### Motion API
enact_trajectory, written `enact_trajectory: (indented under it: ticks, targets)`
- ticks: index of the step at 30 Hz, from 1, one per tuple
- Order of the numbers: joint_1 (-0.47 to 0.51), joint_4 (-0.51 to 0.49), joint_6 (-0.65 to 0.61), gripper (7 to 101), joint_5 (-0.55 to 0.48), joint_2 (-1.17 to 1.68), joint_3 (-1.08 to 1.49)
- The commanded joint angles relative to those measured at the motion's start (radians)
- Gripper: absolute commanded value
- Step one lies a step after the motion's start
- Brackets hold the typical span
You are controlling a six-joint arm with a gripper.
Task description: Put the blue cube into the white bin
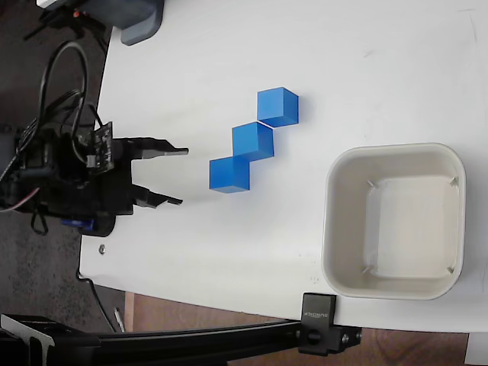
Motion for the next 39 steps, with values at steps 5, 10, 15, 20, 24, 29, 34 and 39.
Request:
enact_trajectory:
  ticks: [5,10,15,20,24,29,34,39]
  targets:
    - [-0.091,-0.095,0.06,98.4,0.135,-0.055,-0.043]
    - [-0.094,-0.137,0.041,99.7,0.1,-0.083,-0.025]
    - [-0.083,-0.16,0.018,100.0,0.052,-0.095,-0.009]
    - [-0.083,-0.164,0.017,100.0,0.048,-0.097,0.015]
    - [-0.083,-0.169,0.023,100.0,0.063,-0.13,0.023]
    - [-0.078,-0.198,0.025,100.0,0.064,-0.183,0.023]
    - [-0.071,-0.219,0.028,100.0,0.06,-0.202,0.025]
    - [-0.069,-0.262,0.029,100.0,0.055,-0.247,0.029]
